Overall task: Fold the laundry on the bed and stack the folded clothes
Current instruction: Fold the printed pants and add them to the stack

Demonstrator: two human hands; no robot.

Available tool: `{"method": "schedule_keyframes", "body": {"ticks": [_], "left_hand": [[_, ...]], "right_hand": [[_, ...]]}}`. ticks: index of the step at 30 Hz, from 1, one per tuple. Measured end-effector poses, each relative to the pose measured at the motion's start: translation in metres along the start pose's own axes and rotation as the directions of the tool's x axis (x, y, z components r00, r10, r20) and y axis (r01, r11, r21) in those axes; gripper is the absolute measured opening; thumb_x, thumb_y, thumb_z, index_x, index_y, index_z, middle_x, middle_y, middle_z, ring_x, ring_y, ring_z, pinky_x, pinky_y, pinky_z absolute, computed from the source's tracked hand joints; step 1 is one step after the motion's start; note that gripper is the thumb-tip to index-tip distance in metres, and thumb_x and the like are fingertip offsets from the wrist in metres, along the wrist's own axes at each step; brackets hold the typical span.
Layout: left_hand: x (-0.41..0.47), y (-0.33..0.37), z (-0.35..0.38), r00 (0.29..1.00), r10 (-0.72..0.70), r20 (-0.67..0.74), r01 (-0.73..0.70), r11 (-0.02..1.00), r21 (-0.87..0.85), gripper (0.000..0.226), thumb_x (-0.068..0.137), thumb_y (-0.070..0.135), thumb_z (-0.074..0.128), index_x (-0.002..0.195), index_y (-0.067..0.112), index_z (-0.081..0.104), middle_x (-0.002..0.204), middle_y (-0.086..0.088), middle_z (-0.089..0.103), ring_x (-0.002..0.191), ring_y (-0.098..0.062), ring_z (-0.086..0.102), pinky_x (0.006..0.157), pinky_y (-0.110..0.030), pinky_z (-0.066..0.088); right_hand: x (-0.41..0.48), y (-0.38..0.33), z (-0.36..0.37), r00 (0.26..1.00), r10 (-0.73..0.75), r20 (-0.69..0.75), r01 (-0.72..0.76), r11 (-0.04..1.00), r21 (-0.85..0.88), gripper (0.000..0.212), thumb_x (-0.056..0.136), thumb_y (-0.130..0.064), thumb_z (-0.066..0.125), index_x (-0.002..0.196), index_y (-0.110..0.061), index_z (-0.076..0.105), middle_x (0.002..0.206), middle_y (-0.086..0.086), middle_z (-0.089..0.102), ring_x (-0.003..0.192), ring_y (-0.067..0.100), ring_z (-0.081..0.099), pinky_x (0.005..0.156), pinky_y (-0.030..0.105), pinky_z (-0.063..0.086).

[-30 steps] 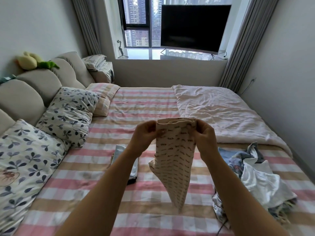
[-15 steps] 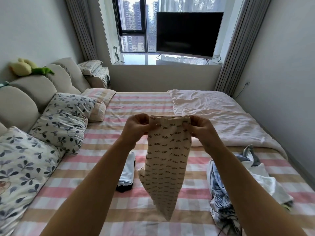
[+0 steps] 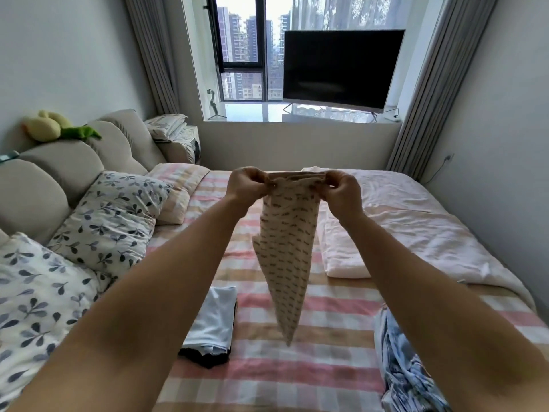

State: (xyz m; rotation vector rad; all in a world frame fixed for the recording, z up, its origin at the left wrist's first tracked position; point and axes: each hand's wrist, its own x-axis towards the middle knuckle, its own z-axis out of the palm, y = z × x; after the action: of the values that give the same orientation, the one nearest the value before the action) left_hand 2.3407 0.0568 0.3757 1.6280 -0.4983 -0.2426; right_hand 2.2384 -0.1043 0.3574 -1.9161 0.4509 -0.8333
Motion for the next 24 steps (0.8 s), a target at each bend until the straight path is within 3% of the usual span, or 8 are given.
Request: {"method": "schedule_keyframes", "body": {"ticks": [3,7,10,14,16,19,22,24], "left_hand": [[0.006,0.002,-0.003,0.997,0.069,0.03,-0.068,0.997,-0.045,0.028,0.072,-0.014,0.068,0.062,0.009,0.056,0.066,-0.007,0.053,0.068,-0.023,0.05,0.07,-0.035,0.049],[-0.013,-0.033,-0.007,0.993,0.036,0.109,-0.033,0.999,-0.033,0.022,0.075,-0.012,0.066,0.066,0.005,0.056,0.068,-0.008,0.053,0.065,-0.021,0.054,0.068,-0.03,0.056],[-0.041,-0.084,-0.008,0.984,-0.068,0.162,0.059,0.996,0.059,0.025,0.075,-0.014,0.064,0.067,0.008,0.056,0.072,-0.01,0.056,0.073,-0.025,0.053,0.076,-0.043,0.051],[-0.094,-0.171,0.002,0.949,-0.28,0.144,0.259,0.955,0.147,0.027,0.073,-0.011,0.068,0.067,0.014,0.058,0.061,-0.002,0.05,0.057,-0.012,0.044,0.054,-0.019,0.039],[-0.127,-0.217,0.008,0.864,-0.477,0.16,0.457,0.877,0.145,0.025,0.077,-0.007,0.066,0.072,0.016,0.057,0.062,-0.001,0.047,0.057,-0.012,0.042,0.046,-0.014,0.035],[-0.186,-0.287,0.019,0.656,-0.727,0.203,0.7,0.687,0.196,0.019,0.083,-0.001,0.059,0.086,0.018,0.053,0.067,-0.001,0.053,0.052,-0.01,0.054,0.051,-0.019,0.042],[-0.244,-0.345,0.028,0.517,-0.825,0.228,0.818,0.555,0.152,0.023,0.084,-0.005,0.049,0.093,0.016,0.049,0.071,-0.006,0.064,0.051,-0.017,0.066,0.05,-0.02,0.045],[-0.279,-0.38,0.033,0.445,-0.877,0.181,0.886,0.46,0.051,0.02,0.086,-0.003,0.045,0.093,0.014,0.051,0.076,-0.009,0.066,0.055,-0.021,0.068,0.051,-0.023,0.048]], "right_hand": [[0.011,0.0,0.0,0.998,-0.058,0.007,0.058,0.998,0.024,0.023,0.077,0.004,0.06,0.094,-0.007,0.071,0.079,0.004,0.068,0.072,0.015,0.06,0.076,0.038,0.053],[-0.014,0.028,0.006,0.994,-0.042,0.105,0.042,0.999,0.0,0.016,0.079,0.003,0.06,0.091,-0.003,0.069,0.08,0.005,0.067,0.072,0.015,0.06,0.07,0.033,0.048],[-0.055,0.068,0.016,0.983,0.058,0.174,-0.052,0.998,-0.034,0.016,0.082,0.004,0.058,0.087,-0.007,0.067,0.08,0.004,0.065,0.073,0.019,0.064,0.065,0.027,0.049],[-0.134,0.14,0.036,0.965,0.187,0.185,-0.168,0.979,-0.117,0.009,0.082,-0.002,0.065,0.091,-0.003,0.067,0.086,0.01,0.054,0.072,0.017,0.056,0.066,0.019,0.045],[-0.181,0.173,0.042,0.947,0.271,0.175,-0.244,0.956,-0.162,0.015,0.082,-0.006,0.067,0.096,-0.009,0.069,0.088,0.012,0.053,0.071,0.012,0.049,0.067,0.018,0.044],[-0.261,0.217,0.051,0.832,0.504,0.232,-0.48,0.864,-0.153,0.027,0.084,-0.004,0.061,0.086,-0.031,0.065,0.072,-0.003,0.062,0.063,0.012,0.055,0.062,0.039,0.051],[-0.331,0.257,0.06,0.63,0.714,0.305,-0.716,0.686,-0.126,0.031,0.084,0.003,0.05,0.083,-0.028,0.059,0.072,0.001,0.063,0.059,0.017,0.059,0.047,0.03,0.046],[-0.371,0.284,0.063,0.461,0.83,0.315,-0.863,0.502,-0.06,0.029,0.084,0.004,0.046,0.088,-0.022,0.06,0.085,0.006,0.063,0.068,0.018,0.061,0.051,0.029,0.047]]}}
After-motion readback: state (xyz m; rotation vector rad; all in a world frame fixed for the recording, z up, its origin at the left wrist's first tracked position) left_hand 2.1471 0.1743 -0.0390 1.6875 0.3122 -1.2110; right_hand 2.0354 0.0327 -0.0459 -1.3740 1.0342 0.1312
